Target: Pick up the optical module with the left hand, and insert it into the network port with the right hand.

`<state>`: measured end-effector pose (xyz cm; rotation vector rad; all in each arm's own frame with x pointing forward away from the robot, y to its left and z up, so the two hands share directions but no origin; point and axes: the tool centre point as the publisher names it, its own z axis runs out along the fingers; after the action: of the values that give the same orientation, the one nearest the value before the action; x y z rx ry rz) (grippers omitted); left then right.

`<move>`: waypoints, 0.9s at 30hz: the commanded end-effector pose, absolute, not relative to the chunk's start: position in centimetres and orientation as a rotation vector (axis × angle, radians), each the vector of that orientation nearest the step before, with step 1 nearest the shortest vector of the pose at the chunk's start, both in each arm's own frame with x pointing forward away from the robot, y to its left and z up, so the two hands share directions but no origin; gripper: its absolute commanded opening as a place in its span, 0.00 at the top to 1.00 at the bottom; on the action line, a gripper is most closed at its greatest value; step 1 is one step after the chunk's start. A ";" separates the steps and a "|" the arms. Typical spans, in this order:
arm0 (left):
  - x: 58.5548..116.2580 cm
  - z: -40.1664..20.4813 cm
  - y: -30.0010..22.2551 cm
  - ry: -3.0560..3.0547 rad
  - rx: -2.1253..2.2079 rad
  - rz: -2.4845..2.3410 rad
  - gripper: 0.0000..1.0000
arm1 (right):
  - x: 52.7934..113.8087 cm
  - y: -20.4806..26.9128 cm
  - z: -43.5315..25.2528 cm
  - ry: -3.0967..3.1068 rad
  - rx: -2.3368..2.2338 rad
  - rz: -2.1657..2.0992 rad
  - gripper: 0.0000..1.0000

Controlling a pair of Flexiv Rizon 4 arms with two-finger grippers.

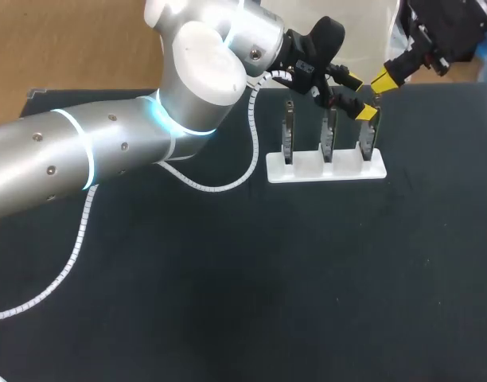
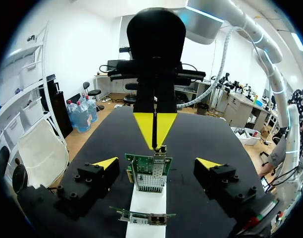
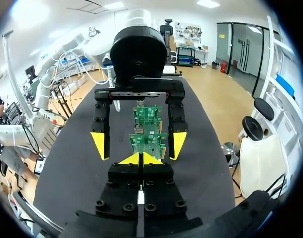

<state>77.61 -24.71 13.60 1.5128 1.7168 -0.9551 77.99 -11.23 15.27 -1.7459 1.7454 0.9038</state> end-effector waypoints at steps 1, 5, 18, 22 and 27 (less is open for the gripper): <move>77.6 13.7 -24.7 1.721 1.515 -0.954 0.00 | 78.1 -11.3 14.9 1.747 -1.742 0.914 1.00; 77.6 13.7 -24.7 1.721 1.515 -0.954 0.00 | 78.1 -11.3 14.7 1.751 -1.736 0.924 1.00; 77.6 13.7 -24.7 1.721 1.515 -0.954 0.00 | 77.7 -11.2 13.9 1.769 -1.729 0.954 1.00; 77.6 13.7 -24.7 1.721 1.515 -0.954 0.00 | 77.6 -11.3 13.7 1.774 -1.725 0.957 1.00; 77.6 13.7 -24.7 1.721 1.515 -0.954 0.00 | 77.6 -11.4 13.6 1.779 -1.719 0.959 1.00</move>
<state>77.61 -24.71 13.60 1.5128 1.7168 -0.9551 77.50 -11.35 14.28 -1.7200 1.7794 0.9553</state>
